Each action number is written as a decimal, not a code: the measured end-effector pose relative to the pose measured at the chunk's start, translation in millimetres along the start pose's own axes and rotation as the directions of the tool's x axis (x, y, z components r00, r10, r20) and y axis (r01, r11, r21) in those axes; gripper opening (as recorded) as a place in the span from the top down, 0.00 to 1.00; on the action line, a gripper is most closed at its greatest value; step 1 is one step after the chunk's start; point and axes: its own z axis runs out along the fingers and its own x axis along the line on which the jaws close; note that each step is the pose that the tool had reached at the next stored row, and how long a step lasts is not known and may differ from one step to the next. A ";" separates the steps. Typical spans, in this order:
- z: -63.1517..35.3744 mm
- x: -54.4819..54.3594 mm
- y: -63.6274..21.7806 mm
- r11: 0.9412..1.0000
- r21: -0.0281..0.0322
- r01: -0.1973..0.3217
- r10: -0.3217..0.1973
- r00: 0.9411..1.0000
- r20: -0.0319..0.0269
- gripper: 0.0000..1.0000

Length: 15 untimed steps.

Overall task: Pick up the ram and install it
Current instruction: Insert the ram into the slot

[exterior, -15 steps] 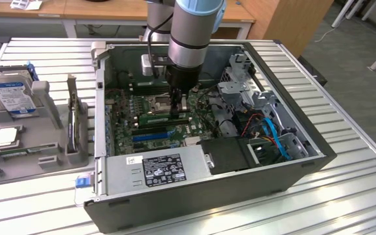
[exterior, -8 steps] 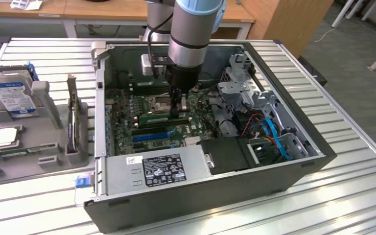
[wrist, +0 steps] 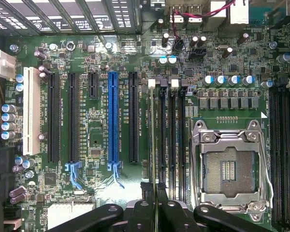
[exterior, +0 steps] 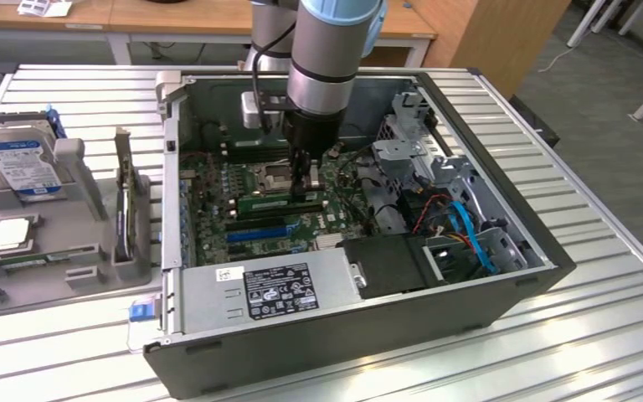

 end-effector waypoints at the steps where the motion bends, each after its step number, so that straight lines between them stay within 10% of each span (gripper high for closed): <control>1: 0.0 0.0 0.0 1.000 0.000 -0.001 0.001 1.000 0.000 0.87; 15: 0.4 -0.1 0.0 1.000 0.000 -0.016 0.016 1.000 0.001 0.87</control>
